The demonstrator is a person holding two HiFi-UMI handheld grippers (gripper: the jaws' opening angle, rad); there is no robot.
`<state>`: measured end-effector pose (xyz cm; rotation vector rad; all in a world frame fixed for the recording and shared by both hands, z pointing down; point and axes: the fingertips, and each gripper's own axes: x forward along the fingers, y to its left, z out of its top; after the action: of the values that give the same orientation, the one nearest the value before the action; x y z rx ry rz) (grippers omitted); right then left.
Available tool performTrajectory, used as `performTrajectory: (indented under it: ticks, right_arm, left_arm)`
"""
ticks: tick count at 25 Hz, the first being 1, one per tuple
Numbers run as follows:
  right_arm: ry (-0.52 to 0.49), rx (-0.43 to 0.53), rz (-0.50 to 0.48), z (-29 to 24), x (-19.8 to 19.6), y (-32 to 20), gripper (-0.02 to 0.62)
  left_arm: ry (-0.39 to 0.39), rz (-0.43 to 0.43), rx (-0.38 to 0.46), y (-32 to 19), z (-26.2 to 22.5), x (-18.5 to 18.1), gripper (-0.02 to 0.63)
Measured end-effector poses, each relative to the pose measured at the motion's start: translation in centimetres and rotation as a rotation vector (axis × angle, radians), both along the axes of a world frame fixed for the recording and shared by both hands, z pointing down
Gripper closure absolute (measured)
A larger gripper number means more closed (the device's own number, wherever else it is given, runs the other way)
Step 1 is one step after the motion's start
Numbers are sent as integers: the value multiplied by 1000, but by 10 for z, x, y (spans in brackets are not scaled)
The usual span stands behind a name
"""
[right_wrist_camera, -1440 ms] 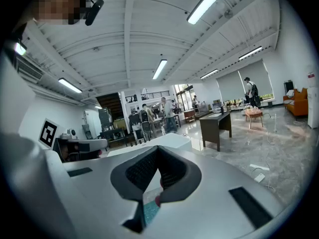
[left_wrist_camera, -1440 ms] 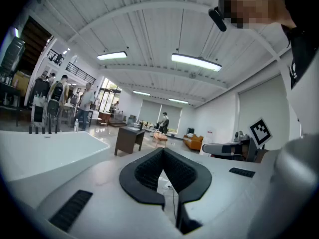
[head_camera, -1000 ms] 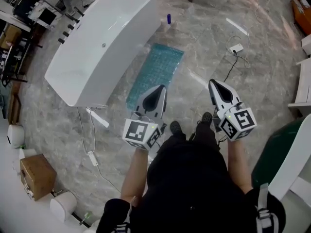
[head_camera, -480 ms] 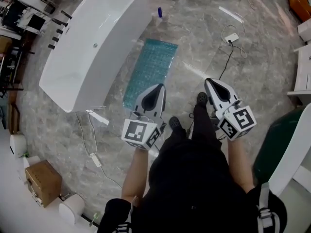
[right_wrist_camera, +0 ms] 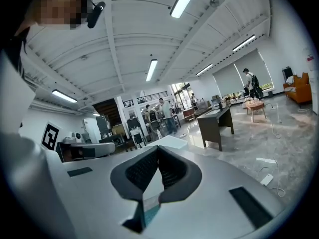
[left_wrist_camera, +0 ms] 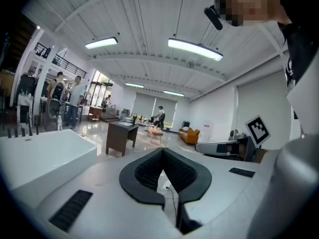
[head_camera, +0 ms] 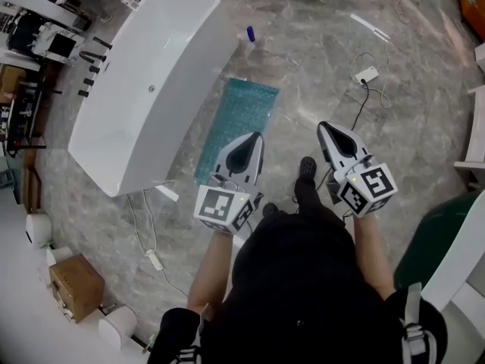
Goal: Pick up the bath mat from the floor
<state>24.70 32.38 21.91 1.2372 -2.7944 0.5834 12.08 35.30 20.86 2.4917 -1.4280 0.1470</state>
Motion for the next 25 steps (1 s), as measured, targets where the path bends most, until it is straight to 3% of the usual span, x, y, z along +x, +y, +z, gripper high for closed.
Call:
performTrajectory:
  ticks: [6, 9, 17, 25]
  right_arm:
    - [-17, -1, -98, 0, 24, -85, 581]
    - [-16, -23, -128, 1, 27, -119, 581]
    - [-4, -71, -192, 27, 2, -195, 581]
    - [48, -36, -230, 14, -60, -298, 581]
  left_arm:
    - [-9, -33, 15, -89, 0, 50, 604]
    - [-24, -49, 5, -118, 0, 55, 604]
    - [-20, -105, -45, -181, 27, 36, 604]
    - [28, -86, -13, -301, 32, -6, 604]
